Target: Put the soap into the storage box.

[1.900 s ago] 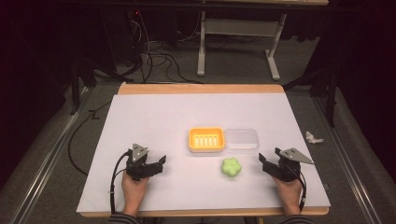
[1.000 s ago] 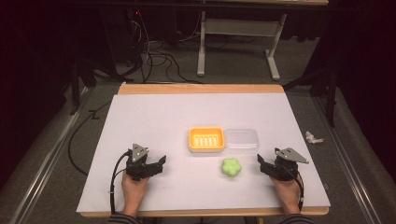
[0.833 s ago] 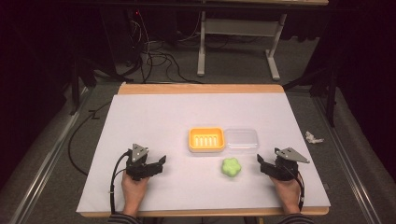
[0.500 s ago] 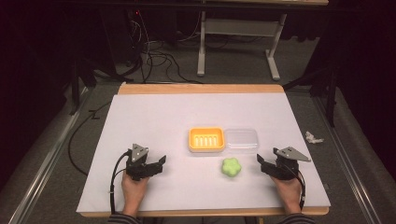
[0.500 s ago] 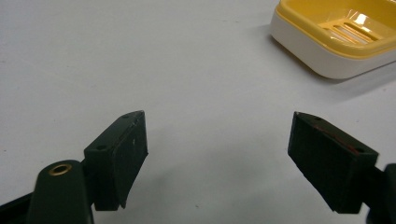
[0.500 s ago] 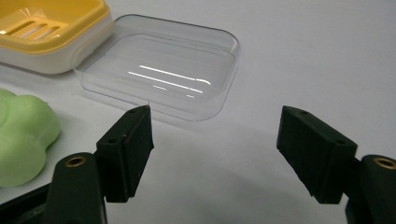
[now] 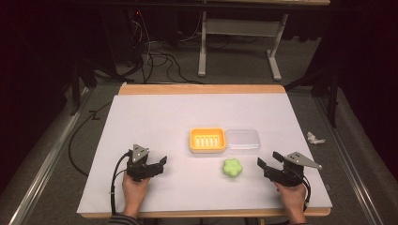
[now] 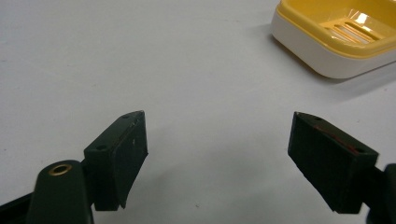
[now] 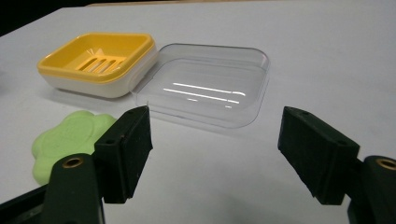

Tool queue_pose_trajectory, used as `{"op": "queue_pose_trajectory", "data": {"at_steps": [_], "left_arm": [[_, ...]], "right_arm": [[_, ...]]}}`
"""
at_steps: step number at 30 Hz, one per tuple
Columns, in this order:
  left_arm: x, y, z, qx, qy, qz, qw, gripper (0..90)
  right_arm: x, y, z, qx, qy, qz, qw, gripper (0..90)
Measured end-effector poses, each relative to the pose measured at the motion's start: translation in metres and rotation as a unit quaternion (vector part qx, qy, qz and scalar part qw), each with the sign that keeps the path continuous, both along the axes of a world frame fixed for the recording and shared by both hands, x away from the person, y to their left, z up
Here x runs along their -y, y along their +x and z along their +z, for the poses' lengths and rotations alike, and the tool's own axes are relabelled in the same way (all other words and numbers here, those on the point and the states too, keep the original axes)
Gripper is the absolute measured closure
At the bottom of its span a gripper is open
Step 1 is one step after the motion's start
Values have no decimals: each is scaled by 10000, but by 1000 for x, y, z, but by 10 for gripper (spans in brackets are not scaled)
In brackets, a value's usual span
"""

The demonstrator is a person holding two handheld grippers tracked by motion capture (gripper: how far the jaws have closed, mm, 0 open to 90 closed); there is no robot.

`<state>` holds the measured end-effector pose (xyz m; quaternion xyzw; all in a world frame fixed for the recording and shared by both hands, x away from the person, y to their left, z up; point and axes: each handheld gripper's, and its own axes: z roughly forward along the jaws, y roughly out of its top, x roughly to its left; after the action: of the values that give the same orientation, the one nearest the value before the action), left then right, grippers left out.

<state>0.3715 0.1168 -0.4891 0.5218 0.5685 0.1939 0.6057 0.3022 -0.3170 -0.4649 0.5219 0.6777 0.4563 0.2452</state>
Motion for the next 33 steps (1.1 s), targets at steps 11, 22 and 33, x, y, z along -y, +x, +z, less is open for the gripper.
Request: {"op": "queue_pose_trajectory", "data": {"at_steps": [11, 22, 33], "left_arm": [[0, 0, 0, 5, 6, -4, 10000, 202], [0, 0, 0, -14, -5, -11, 10000, 199], [0, 0, 0, -25, -22, -12, 10000, 203]], "right_arm": [[-23, -9, 9, 38, 149, 532, 9985, 211], [-59, -7, 7, -540, -454, 1232, 9899, 191], [-91, 4, 8, -740, -1152, 1468, 9796, 161]]}}
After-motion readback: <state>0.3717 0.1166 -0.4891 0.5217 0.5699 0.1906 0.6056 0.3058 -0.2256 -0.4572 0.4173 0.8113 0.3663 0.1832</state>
